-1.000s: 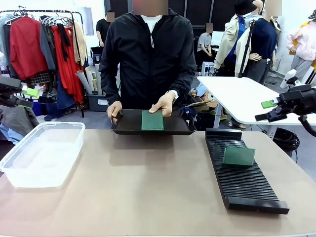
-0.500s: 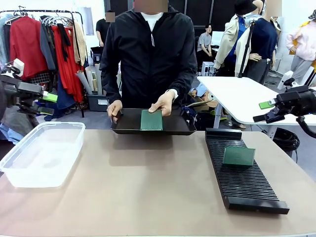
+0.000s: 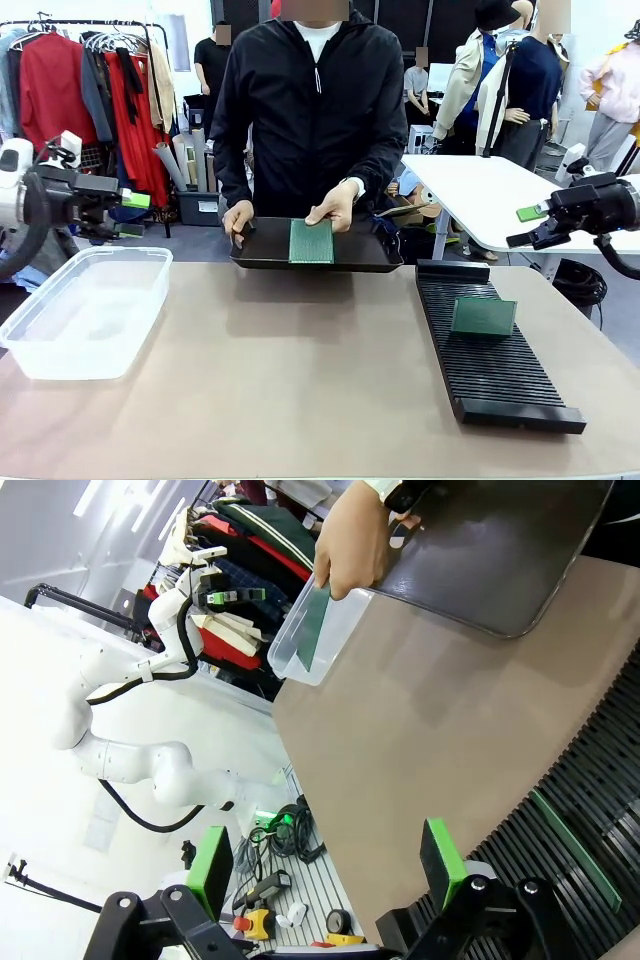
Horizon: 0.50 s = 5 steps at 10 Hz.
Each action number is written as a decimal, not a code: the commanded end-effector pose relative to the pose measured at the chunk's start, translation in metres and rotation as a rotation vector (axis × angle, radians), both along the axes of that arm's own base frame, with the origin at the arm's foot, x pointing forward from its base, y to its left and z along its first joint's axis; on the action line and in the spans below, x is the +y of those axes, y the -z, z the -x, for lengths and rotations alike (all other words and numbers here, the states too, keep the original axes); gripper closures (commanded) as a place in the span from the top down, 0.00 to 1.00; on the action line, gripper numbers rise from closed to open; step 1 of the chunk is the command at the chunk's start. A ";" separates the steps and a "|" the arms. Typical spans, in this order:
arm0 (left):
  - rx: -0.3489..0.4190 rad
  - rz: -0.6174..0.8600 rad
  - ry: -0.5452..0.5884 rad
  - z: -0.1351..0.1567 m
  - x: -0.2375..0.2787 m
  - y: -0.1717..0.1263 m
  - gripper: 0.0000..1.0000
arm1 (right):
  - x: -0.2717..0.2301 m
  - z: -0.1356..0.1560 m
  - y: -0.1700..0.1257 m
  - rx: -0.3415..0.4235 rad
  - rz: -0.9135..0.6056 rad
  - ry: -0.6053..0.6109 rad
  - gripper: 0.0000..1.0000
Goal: Sort PCBs into racks and boxes based on the side picked up.
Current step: Pick up the Blank PCB handed by the Human.
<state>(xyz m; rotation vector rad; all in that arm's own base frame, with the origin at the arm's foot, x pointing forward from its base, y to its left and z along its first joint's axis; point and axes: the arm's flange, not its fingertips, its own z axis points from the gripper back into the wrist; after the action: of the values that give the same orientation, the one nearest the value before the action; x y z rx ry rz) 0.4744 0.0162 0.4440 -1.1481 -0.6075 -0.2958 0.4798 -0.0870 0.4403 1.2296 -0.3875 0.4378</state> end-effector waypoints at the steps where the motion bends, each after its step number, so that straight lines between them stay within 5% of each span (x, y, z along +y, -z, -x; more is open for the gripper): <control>1: -0.026 0.026 0.006 -0.009 -0.021 0.016 1.00 | 0.000 0.001 -0.001 0.001 -0.007 -0.005 1.00; 5: 0.008 0.100 0.078 -0.019 -0.069 0.037 1.00 | 0.000 0.001 -0.001 0.001 -0.007 -0.005 1.00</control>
<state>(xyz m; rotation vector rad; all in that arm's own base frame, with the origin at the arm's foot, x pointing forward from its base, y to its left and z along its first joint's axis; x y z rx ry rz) 0.4895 -0.0495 0.4089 -1.2349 -0.5676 -0.3187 0.4797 -0.0873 0.4398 1.2308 -0.3865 0.4368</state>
